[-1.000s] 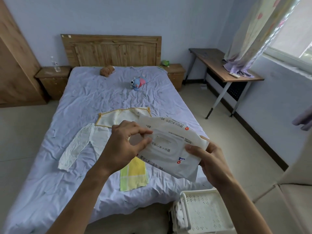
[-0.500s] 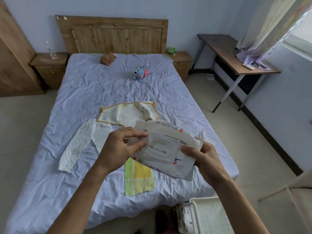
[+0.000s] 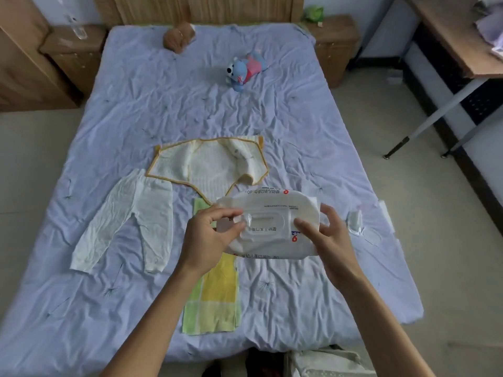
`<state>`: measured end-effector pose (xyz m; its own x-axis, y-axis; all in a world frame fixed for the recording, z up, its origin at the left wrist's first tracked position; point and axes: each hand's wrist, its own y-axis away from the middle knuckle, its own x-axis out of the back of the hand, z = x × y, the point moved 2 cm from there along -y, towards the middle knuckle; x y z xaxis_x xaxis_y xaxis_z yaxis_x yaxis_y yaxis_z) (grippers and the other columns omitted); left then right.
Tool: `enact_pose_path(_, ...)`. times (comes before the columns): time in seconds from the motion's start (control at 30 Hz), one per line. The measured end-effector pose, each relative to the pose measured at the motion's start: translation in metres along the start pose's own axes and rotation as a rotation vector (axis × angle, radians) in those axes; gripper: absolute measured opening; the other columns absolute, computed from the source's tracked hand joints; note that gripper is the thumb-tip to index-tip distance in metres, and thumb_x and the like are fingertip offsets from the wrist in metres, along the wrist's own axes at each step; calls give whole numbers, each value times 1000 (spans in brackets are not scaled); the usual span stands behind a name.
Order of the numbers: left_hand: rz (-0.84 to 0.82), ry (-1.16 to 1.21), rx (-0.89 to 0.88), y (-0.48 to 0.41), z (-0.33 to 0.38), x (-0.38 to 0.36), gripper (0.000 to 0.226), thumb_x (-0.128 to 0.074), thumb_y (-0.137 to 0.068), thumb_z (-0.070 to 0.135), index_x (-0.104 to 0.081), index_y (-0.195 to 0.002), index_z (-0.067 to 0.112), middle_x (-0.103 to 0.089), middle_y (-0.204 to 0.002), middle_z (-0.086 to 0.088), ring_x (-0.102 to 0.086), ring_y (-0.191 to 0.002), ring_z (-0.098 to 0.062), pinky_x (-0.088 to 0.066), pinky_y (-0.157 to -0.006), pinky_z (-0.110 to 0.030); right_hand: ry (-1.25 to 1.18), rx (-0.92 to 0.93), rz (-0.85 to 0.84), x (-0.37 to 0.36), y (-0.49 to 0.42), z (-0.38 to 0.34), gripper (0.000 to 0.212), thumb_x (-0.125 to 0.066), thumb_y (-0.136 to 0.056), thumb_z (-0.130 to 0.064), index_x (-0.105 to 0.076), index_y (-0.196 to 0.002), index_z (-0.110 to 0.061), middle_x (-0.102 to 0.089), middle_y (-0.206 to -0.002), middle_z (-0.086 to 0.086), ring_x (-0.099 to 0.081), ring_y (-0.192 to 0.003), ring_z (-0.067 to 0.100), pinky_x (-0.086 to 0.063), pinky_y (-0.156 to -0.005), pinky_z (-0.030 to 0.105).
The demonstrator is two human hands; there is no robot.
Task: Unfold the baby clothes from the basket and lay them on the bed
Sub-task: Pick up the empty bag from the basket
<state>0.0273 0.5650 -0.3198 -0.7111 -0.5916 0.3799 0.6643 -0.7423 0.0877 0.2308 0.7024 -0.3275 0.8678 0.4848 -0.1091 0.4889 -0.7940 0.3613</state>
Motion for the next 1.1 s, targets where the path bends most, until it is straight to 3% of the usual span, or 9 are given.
enact_pose_path(0.17, 20, -23, 54, -70, -58, -64, 22, -86, -81, 16, -81, -102, 18, -74, -101, 15, -65, -100, 4, -57, -95, -41, 20, -50, 12, 23, -101, 60, 48, -81, -77, -30, -59, -120, -31, -79, -97, 10, -76, -88, 29, -59, -63, 33)
enact_pose_path(0.4, -21, -83, 174, -147, -181, -130, 24, -87, -81, 19, -81, -104, 19, -73, -102, 7, -64, -113, -21, -53, -98, -49, 93, -109, 9, 40, -214, 170, 40, -78, -84, -21, -64, -120, -33, -79, -105, 0, -76, -94, 22, -61, -71, 33)
enact_pose_path(0.53, -58, -117, 204, -177, -248, -161, 25, -87, -81, 22, -81, -105, 21, -73, -106, 4, -63, -114, -17, -49, -104, -33, 172, -136, 11, 50, -266, 237, 39, -75, -88, -8, -67, -125, -21, -78, -110, 4, -75, -98, 24, -62, -81, 40)
enact_pose_path(0.63, -65, -147, 215, -193, -286, -183, 24, -87, -80, 17, -81, -104, 17, -73, -99, 6, -63, -108, -15, -46, -95, -14, 246, -133, 39, 55, -292, 278, 38, -73, -89, -6, -67, -125, -17, -76, -110, 7, -73, -103, 25, -61, -85, 40)
enact_pose_path(0.77, -81, -186, 234, -201, -321, -203, 24, -86, -81, 12, -81, -105, 12, -71, -90, 4, -66, -100, -27, -51, -90, -36, 358, -84, 46, 55, -311, 313, 33, -71, -90, -2, -68, -119, -16, -76, -105, 3, -72, -97, 20, -59, -79, 36)
enact_pose_path(0.83, -68, -198, 256, -200, -335, -207, 25, -85, -81, 12, -81, -106, 11, -72, -94, 1, -66, -102, -26, -53, -92, -38, 437, -72, 12, 54, -317, 322, 33, -72, -89, -4, -68, -121, -13, -75, -102, -4, -71, -92, 11, -56, -76, 30)
enact_pose_path(0.97, -52, -223, 290, -199, -349, -211, 25, -84, -83, 16, -80, -108, 14, -73, -100, -1, -62, -108, -23, -51, -95, -35, 512, -62, -17, 55, -325, 326, 32, -73, -90, -7, -68, -121, -14, -73, -103, 0, -71, -96, 20, -57, -80, 36)
enact_pose_path(1.1, -48, -230, 313, -202, -348, -215, 21, -80, -86, 11, -80, -107, 12, -74, -106, -3, -61, -116, -29, -48, -103, -43, 600, -78, 24, 53, -322, 324, 23, -74, -87, -13, -66, -108, -18, -69, -95, -1, -67, -87, 20, -52, -74, 34)
